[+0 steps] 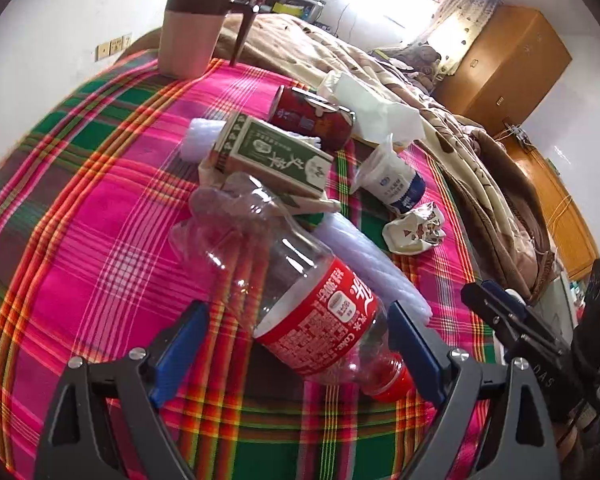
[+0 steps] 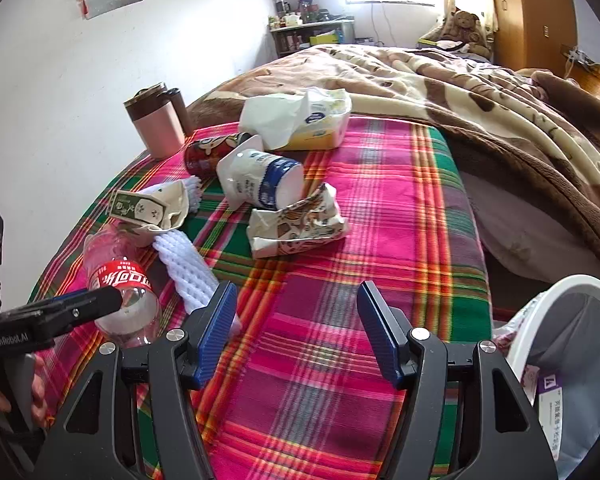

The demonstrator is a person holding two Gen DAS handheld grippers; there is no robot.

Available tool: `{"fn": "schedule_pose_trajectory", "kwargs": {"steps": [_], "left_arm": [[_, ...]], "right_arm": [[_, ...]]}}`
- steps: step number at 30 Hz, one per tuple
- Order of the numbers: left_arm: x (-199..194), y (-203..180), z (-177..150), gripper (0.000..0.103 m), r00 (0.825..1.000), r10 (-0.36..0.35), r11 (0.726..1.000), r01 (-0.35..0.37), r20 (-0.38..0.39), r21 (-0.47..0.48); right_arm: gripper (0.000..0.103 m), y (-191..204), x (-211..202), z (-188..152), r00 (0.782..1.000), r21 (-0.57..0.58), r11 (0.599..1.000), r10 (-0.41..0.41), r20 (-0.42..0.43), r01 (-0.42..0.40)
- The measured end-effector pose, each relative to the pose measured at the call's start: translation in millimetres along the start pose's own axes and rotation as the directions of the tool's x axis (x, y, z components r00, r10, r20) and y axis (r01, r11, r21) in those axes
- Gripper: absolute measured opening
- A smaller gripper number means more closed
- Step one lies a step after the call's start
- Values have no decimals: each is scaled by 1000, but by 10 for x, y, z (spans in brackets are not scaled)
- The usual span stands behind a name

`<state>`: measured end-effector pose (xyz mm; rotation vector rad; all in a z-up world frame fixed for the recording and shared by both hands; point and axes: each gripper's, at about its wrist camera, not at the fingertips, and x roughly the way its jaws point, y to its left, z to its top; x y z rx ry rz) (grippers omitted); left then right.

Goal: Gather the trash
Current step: 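Grasp the white mesh sleeve with the right gripper while the left gripper grasps the clear bottle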

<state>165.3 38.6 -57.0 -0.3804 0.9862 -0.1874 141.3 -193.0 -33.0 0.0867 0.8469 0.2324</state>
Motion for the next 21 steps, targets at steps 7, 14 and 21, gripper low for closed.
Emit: {"fn": "schedule_pose_trajectory", "kwargs": {"steps": [7, 14, 21], "left_arm": [[205, 52, 106, 93, 998, -49, 995, 46, -28, -86], [185, 157, 89, 93, 999, -6, 1000, 5, -41, -24], [56, 330, 71, 92, 997, 40, 999, -39, -60, 24]], "right_arm": [[64, 98, 96, 35, 1000, -7, 1000, 10, -18, -11], [64, 228, 212, 80, 999, -69, 998, 5, -53, -8], [64, 396, 343, 82, 995, -114, 992, 46, -92, -57]]}}
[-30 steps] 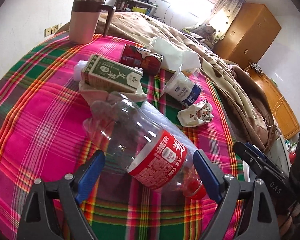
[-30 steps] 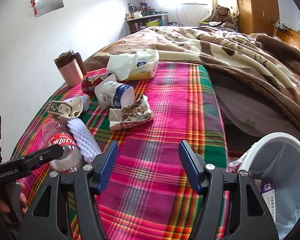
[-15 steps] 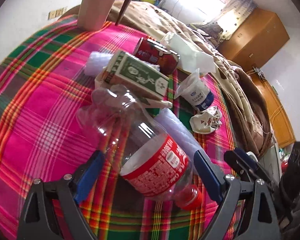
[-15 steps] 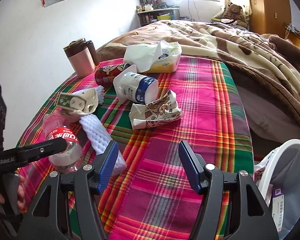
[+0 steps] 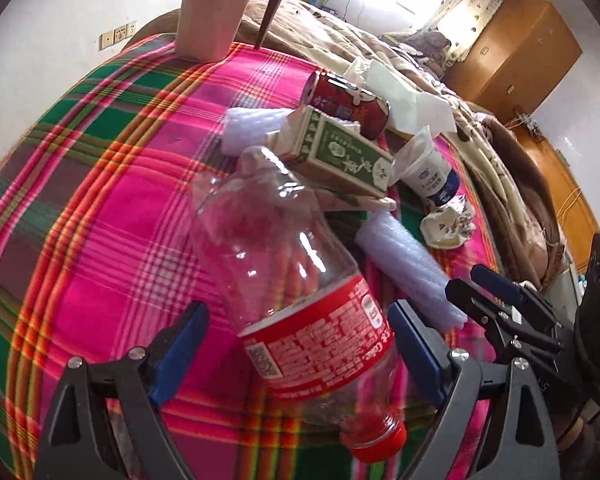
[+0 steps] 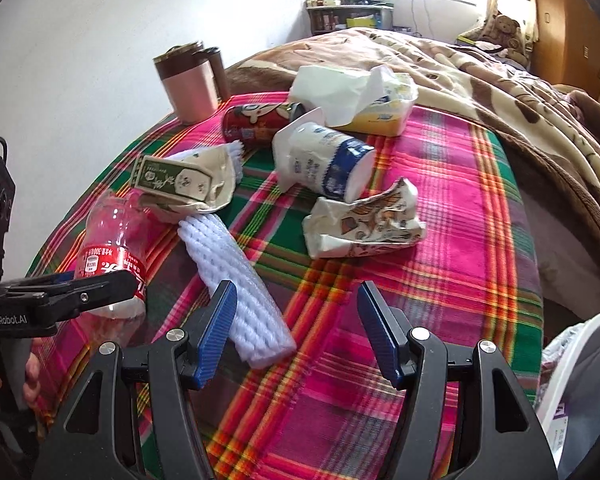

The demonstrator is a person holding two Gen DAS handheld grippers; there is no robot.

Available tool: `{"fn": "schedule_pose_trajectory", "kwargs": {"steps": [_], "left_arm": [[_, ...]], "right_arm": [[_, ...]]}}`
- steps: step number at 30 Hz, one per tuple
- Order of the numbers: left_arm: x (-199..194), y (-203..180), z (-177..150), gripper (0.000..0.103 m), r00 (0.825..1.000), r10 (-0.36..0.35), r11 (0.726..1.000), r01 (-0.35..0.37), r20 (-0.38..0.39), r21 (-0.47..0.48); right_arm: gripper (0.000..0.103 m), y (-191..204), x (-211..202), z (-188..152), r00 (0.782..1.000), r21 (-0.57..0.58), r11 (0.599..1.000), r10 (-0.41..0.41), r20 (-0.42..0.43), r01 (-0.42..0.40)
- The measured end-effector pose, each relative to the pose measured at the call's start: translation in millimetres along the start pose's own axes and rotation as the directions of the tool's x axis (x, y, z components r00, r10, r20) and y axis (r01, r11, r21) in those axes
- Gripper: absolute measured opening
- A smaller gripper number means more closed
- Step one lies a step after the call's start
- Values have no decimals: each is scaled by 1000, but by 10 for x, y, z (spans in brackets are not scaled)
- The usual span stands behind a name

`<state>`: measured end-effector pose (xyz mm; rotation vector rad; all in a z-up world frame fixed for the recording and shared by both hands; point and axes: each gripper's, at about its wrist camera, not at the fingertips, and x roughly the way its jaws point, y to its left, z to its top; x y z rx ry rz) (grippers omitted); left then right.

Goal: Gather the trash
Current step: 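Grasp the white mesh sleeve with the right gripper while the left gripper grasps the clear bottle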

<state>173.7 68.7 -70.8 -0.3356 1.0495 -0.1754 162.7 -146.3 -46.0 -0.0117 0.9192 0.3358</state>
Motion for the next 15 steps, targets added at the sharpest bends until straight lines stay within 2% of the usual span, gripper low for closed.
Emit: {"fn": "schedule_pose_trajectory", "kwargs": {"steps": [5, 9, 15], "left_arm": [[-54, 160, 26, 92, 1000, 30, 1000, -30, -3, -1], [-63, 252, 68, 92, 998, 59, 998, -59, 7, -17], [-50, 330, 126, 92, 999, 15, 997, -12, 31, -79]], "right_arm": [[64, 152, 89, -10, 998, -67, 997, 47, -46, -50], [64, 268, 177, -2, 996, -113, 992, 43, -80, -52], [64, 392, 299, 15, 993, -138, 988, 52, -103, -66]]}}
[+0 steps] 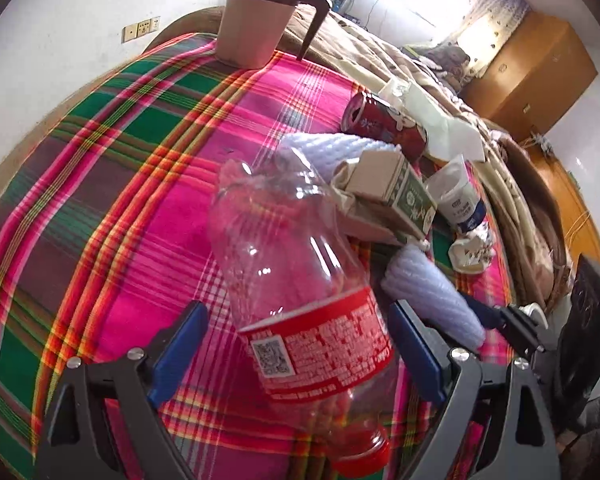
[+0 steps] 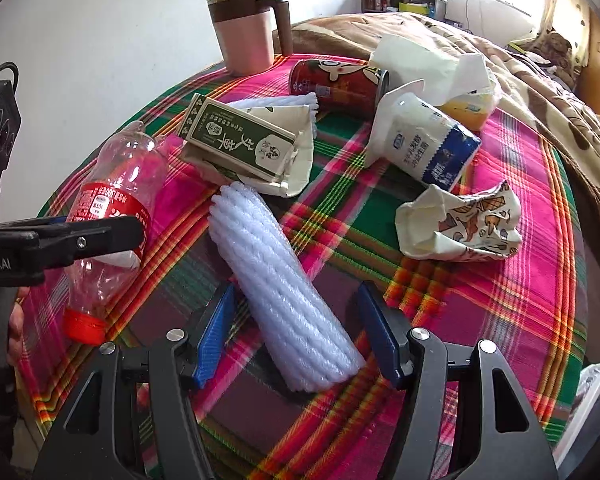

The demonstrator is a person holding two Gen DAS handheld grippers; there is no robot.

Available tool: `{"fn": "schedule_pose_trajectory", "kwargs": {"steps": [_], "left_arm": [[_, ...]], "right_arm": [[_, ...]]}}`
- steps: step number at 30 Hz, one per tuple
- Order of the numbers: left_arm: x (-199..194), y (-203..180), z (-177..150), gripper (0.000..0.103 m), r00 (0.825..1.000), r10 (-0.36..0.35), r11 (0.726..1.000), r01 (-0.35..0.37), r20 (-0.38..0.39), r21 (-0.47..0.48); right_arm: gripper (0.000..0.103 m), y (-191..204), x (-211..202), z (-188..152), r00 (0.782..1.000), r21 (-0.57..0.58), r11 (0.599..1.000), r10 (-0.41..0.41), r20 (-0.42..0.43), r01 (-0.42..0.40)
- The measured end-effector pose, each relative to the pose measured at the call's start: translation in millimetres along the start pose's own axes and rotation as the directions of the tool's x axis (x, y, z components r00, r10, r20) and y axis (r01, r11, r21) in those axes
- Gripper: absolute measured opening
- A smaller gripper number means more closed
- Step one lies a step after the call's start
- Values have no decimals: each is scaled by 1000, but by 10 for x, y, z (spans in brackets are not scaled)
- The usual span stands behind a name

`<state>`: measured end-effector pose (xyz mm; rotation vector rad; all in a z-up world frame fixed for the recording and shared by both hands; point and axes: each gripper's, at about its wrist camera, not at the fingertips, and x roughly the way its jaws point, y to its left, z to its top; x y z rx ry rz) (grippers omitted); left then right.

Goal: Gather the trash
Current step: 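Grasp the white mesh sleeve with the right gripper while the left gripper grasps the clear bottle, then carry the mesh sleeve and clear bottle toward the wastebasket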

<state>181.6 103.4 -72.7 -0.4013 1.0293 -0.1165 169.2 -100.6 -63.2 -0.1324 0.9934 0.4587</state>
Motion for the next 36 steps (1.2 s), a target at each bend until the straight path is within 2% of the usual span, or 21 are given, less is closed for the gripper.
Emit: {"fn": "schedule_pose_trajectory", "kwargs": {"steps": [3, 5, 9, 11, 12, 13, 14, 27, 36], "left_arm": [[38, 6, 39, 92, 1000, 3, 1000, -3, 16, -13], [53, -20, 60, 92, 1000, 13, 1000, -13, 19, -9], [62, 11, 97, 92, 1000, 0, 999, 2, 30, -54], [59, 21, 101, 84, 999, 6, 998, -3, 34, -67], [58, 18, 97, 80, 999, 9, 998, -7, 35, -63], [52, 18, 89, 71, 999, 4, 998, -2, 33, -62], [41, 17, 80, 69, 999, -12, 998, 14, 31, -65], [-54, -117, -109, 68, 999, -26, 999, 26, 22, -23], [-209, -365, -223, 67, 999, -39, 998, 37, 36, 59]], "right_arm": [[63, 1, 3, 30, 1000, 7, 1000, 6, 5, -6], [47, 11, 2, 55, 1000, 16, 1000, 6, 8, -6], [34, -10, 1, 46, 1000, 33, 999, 0, 15, 0], [27, -22, -10, 36, 1000, 47, 999, 3, 24, -4], [26, -31, -25, 21, 1000, 53, 999, 2, 27, -3], [26, -36, -45, 1, 999, 59, 998, -1, 33, -1], [25, -40, -70, -19, 999, 64, 998, -2, 40, -1], [25, -80, -276, -177, 995, 118, 993, 4, 100, -16], [25, -150, -424, -292, 992, 168, 985, 12, 129, -34]]}}
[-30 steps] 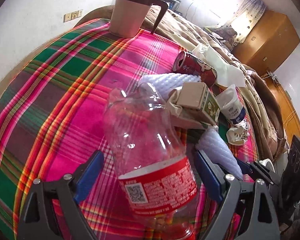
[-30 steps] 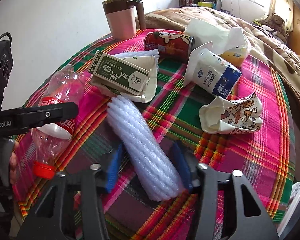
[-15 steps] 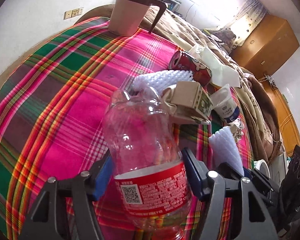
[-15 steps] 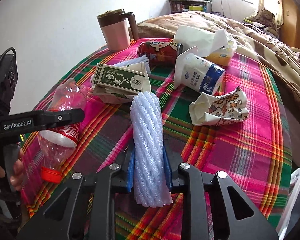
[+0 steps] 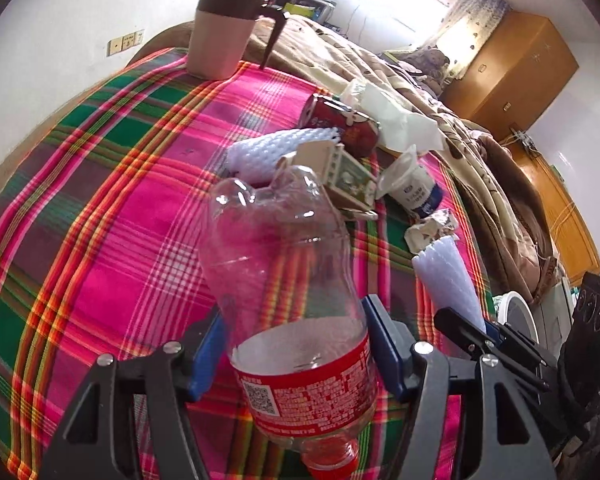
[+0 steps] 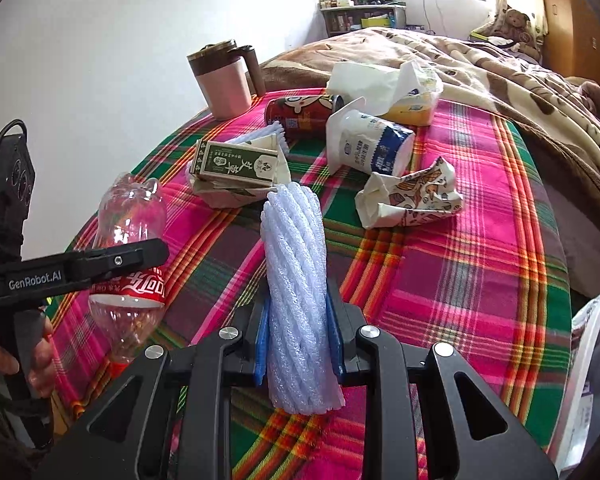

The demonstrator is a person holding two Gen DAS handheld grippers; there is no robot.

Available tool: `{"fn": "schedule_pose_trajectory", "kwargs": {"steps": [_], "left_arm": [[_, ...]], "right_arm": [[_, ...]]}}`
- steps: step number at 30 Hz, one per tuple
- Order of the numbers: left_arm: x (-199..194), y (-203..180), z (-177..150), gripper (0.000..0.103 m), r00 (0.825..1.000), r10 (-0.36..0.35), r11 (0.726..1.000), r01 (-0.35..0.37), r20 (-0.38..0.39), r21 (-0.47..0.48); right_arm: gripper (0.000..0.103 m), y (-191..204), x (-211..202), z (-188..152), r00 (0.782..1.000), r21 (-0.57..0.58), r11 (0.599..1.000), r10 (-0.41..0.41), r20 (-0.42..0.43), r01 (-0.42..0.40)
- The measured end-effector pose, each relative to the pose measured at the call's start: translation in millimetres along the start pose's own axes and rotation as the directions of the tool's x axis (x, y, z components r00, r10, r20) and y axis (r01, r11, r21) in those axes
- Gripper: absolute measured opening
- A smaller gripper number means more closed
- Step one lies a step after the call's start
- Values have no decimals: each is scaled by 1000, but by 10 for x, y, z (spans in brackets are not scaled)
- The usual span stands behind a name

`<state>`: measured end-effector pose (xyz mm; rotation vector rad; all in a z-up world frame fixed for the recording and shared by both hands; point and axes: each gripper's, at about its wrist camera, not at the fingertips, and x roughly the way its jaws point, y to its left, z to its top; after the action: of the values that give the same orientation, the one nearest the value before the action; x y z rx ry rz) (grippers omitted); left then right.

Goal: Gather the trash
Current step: 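Carry the mesh sleeve and clear bottle toward the wastebasket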

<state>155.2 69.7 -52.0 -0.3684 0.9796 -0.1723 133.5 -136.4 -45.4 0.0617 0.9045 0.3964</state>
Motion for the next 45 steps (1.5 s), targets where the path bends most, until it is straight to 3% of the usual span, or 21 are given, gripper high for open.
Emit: {"fn": "schedule_pose_trajectory", "kwargs": {"steps": [18, 28, 37, 45], "left_arm": [[-32, -725, -67, 66, 995, -104, 988, 103, 6, 118], [12, -1333, -99, 66, 987, -159, 964, 154, 6, 216], [69, -2074, -229, 66, 976, -219, 915, 203, 6, 350], [162, -2695, -433, 66, 965, -261, 854, 229, 4, 467]], "right_arm": [[25, -470, -489, -150, 995, 145, 989, -44, 91, 30], [25, -824, -851, -278, 984, 221, 972, -109, 143, 76], [25, -1221, -1257, -409, 961, 302, 942, -207, 183, 145], [25, -1598, -1556, -624, 936, 382, 898, -304, 178, 219]]}}
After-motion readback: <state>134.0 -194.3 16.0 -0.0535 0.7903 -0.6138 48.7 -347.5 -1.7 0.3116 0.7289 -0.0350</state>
